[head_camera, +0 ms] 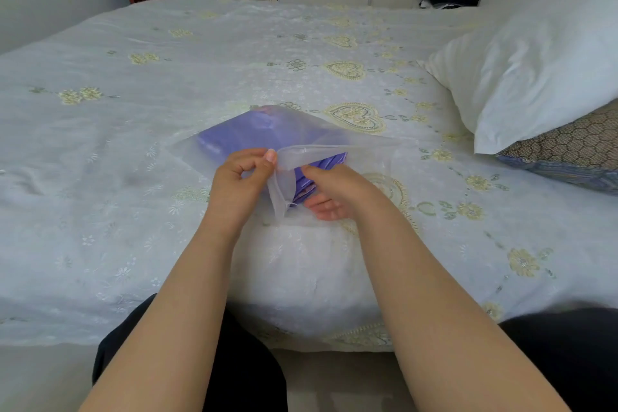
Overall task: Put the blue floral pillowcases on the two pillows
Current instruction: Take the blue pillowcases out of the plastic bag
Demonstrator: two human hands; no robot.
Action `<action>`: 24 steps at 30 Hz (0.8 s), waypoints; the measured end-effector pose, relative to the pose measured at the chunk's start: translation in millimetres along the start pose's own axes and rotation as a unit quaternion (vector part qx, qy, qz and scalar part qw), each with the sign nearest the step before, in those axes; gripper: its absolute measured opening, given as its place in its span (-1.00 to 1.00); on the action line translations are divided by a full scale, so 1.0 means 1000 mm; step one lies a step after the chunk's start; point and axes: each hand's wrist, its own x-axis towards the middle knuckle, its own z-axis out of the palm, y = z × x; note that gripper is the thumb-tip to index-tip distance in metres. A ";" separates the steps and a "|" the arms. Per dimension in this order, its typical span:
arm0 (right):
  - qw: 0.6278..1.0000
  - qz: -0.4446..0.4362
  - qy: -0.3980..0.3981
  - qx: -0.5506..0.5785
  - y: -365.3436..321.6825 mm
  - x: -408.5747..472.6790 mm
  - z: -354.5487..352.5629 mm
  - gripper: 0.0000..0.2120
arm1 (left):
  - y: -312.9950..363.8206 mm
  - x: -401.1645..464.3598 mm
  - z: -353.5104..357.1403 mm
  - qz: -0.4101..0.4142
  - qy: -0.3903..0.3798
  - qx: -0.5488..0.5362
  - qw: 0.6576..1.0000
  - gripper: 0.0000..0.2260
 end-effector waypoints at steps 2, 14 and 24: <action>1.000 0.009 0.011 -0.017 0.004 0.013 0.009 -0.66 | -0.009 0.006 -0.003 -0.015 0.002 0.044 0.999 -0.82; 0.980 -0.125 0.113 0.110 0.030 0.031 0.025 -0.79 | -0.043 0.031 0.005 -0.067 -0.025 0.312 0.947 -0.57; 0.857 -0.223 0.334 0.324 0.091 -0.031 -0.005 -0.63 | -0.051 0.039 0.013 -0.145 -0.054 0.435 0.887 -0.49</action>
